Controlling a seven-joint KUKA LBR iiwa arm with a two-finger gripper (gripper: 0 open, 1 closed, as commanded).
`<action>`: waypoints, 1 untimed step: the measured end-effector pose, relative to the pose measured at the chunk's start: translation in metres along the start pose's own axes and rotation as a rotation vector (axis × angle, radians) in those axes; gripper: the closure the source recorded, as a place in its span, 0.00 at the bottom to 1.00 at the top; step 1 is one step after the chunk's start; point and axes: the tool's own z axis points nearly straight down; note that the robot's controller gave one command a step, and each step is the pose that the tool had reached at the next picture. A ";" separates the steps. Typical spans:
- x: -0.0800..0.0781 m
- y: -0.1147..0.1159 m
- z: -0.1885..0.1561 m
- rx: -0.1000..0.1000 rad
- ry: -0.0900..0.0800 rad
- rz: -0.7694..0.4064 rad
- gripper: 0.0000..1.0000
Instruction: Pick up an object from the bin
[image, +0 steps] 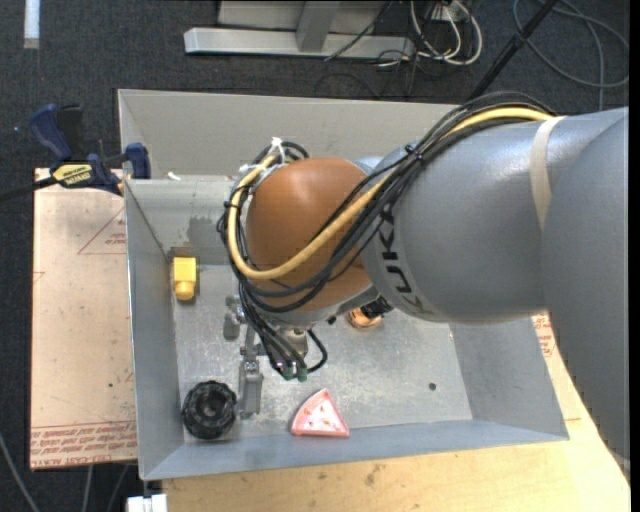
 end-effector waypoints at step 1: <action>-0.002 -0.001 -0.004 -0.002 -0.008 0.005 0.00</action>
Offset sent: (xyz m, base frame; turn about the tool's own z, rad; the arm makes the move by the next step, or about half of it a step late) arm -0.0102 0.0271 -0.1275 -0.3008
